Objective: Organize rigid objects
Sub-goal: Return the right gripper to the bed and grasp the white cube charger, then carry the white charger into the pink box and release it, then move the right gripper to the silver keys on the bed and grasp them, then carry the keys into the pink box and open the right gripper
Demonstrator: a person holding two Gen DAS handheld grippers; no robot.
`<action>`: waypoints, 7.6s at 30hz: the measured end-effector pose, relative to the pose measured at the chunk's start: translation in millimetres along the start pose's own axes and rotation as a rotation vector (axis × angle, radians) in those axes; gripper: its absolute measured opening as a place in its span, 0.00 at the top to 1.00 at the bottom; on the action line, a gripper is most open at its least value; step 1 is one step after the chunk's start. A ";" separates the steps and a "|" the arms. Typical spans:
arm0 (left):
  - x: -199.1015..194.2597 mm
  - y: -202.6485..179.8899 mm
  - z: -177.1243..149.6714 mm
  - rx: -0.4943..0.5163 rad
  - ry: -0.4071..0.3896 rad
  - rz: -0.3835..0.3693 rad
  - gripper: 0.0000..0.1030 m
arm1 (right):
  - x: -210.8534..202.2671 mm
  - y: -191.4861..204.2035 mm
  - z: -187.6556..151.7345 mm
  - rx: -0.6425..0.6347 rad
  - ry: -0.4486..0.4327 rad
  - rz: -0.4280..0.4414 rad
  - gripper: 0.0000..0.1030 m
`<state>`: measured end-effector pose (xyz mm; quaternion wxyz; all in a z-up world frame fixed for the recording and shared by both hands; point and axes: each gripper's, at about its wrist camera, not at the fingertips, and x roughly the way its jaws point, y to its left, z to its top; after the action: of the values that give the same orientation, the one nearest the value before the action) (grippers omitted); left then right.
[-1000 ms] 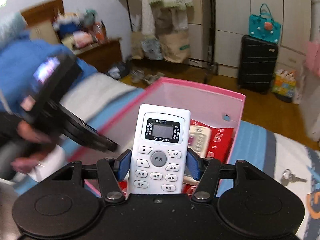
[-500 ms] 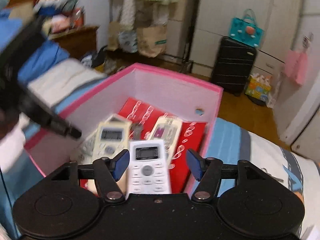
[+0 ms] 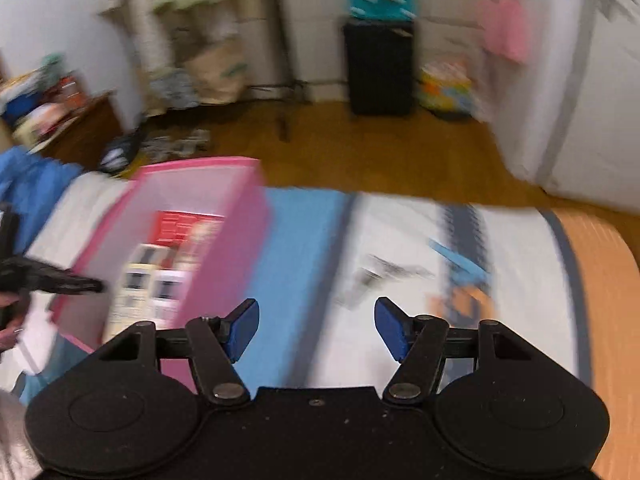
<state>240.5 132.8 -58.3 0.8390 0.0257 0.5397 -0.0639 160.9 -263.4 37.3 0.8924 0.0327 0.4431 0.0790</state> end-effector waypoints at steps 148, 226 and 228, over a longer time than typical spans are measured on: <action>-12.9 3.3 0.0 -0.038 -0.037 -0.011 0.97 | 163.8 -24.8 -25.1 0.040 -0.080 -0.004 0.88; -19.3 5.8 -4.6 -0.032 -0.056 -0.025 0.96 | 100.7 167.5 -10.0 0.072 -0.085 0.577 0.96; -18.9 6.9 -4.9 -0.033 -0.056 -0.029 0.96 | 114.6 171.2 -14.6 0.058 -0.061 0.528 0.96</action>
<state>229.2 141.6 -43.3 0.8531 0.0023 0.5173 -0.0679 198.3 -75.4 -39.6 0.8525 0.1751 0.3942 0.2952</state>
